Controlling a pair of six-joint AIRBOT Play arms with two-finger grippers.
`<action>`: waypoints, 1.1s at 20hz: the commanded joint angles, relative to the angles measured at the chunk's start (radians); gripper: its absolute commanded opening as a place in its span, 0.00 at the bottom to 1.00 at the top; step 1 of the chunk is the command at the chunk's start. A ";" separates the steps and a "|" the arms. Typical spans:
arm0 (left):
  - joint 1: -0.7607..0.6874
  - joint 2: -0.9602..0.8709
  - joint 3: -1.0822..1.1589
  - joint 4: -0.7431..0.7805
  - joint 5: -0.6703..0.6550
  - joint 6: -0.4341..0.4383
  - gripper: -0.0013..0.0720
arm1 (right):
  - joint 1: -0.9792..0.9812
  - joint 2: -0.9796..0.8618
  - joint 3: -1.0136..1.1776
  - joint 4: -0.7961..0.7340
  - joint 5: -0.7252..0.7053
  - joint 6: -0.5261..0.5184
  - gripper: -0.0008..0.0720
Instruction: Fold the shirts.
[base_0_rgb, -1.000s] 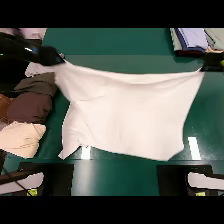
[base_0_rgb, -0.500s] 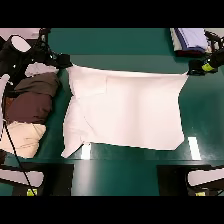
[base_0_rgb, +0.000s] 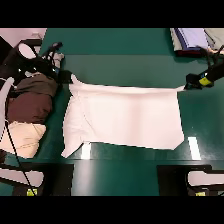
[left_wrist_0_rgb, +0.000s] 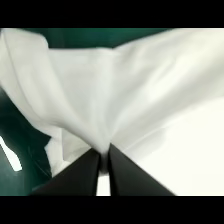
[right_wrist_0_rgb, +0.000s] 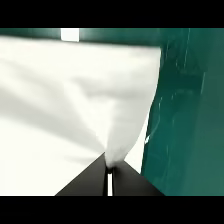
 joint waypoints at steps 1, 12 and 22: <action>0.001 -0.001 -0.089 0.004 -0.031 -0.034 0.70 | -0.001 0.087 -0.164 0.013 -0.069 -0.002 0.44; 0.169 0.459 -0.544 0.157 -0.117 -0.119 0.68 | -0.147 0.457 -0.501 0.064 0.045 -0.014 0.57; 0.169 0.502 -0.911 -0.026 0.132 -0.074 0.68 | -0.147 0.500 -0.625 0.060 0.068 -0.013 0.57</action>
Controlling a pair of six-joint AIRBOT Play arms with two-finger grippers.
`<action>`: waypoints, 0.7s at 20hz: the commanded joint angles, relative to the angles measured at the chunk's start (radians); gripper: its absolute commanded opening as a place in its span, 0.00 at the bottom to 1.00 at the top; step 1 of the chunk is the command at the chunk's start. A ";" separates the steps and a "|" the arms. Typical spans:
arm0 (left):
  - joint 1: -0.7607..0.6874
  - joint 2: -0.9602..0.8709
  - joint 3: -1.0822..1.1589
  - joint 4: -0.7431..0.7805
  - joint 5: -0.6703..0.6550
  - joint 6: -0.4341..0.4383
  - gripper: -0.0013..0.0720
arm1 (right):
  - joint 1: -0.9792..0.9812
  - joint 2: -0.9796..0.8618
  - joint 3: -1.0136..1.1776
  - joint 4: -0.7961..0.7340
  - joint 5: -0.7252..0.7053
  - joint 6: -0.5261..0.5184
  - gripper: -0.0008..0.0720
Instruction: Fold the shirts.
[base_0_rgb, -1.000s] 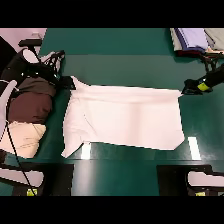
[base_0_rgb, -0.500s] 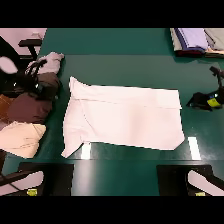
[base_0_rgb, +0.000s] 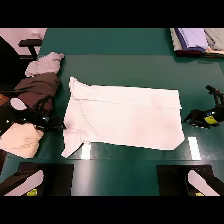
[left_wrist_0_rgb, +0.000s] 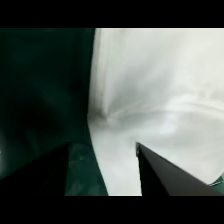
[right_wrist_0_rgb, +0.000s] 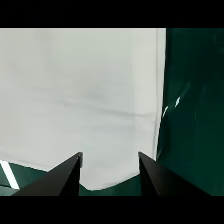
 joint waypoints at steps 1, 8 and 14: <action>0.002 0.007 -0.057 -0.047 0.080 0.019 0.68 | -0.002 0.006 -0.015 -0.002 0.011 0.000 0.57; 0.002 0.010 -0.001 -0.049 0.097 0.020 0.05 | -0.050 0.007 -0.034 -0.064 0.076 0.001 0.61; 0.002 0.010 0.101 -0.066 0.077 0.019 0.05 | -0.204 -0.016 -0.314 0.047 -0.015 0.000 0.73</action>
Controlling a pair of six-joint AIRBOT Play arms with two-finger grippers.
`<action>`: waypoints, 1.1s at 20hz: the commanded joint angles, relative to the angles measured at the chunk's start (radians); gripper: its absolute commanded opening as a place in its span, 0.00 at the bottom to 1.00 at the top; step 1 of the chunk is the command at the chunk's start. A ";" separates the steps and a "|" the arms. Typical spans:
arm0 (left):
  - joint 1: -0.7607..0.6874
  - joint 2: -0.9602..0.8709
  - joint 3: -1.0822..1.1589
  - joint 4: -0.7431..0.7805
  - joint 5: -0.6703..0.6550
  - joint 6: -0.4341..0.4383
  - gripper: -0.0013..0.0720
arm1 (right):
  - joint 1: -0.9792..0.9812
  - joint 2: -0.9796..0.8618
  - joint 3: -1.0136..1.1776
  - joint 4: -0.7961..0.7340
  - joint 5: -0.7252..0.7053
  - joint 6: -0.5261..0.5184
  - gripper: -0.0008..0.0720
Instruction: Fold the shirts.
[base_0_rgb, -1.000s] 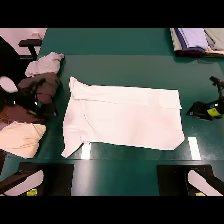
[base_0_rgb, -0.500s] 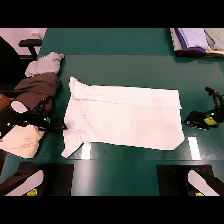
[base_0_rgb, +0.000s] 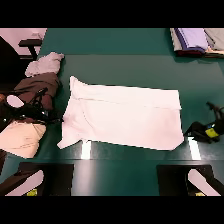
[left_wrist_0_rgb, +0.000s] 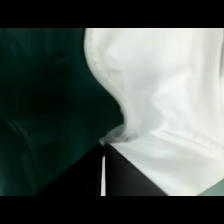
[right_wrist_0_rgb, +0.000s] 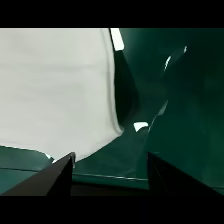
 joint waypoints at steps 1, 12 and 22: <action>0.000 0.000 0.032 -0.020 0.001 0.001 0.05 | -0.032 -0.038 -0.153 0.127 -0.086 -0.013 0.73; 0.000 0.150 0.340 -0.015 -0.034 -0.033 0.05 | 0.291 -0.026 0.226 0.174 -0.188 -0.020 0.03; 0.000 0.277 1.398 -0.016 -0.063 -0.088 0.05 | 0.126 0.122 1.294 0.173 0.043 0.041 0.03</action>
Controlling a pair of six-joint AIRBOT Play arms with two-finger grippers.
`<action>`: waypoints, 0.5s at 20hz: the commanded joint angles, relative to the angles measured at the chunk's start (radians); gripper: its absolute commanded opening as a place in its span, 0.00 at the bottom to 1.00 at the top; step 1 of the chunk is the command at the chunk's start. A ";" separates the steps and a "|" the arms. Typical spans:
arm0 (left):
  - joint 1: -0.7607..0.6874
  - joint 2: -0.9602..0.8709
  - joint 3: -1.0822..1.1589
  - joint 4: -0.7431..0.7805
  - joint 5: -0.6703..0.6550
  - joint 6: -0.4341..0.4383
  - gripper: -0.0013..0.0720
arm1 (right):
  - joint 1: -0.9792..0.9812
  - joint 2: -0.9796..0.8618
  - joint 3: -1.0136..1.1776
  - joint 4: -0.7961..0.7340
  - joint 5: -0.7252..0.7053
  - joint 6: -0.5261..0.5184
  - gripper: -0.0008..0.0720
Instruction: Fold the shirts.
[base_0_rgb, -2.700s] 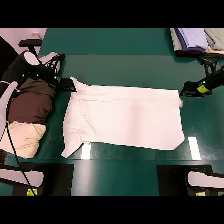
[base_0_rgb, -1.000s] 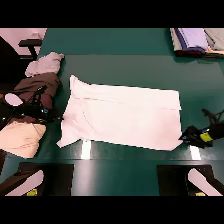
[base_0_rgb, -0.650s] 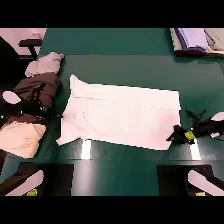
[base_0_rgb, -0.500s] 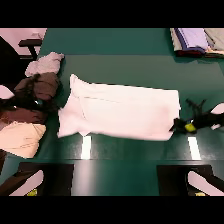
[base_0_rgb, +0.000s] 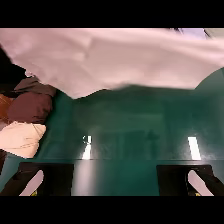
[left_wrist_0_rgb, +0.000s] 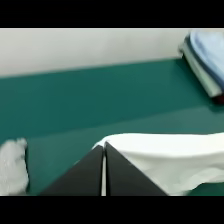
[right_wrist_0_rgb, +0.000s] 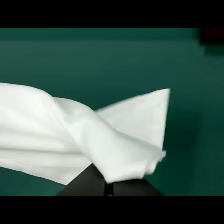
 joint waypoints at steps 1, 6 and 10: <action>0.001 0.011 0.289 0.006 0.021 -0.027 0.05 | -0.063 -0.018 0.340 -0.005 0.136 0.032 0.03; 0.001 0.001 0.346 0.006 0.041 -0.049 0.05 | -0.100 -0.094 0.507 -0.005 0.240 0.076 0.03; 0.001 -0.056 0.205 -0.016 0.002 -0.059 0.05 | -0.100 -0.128 0.351 -0.005 0.255 0.101 0.03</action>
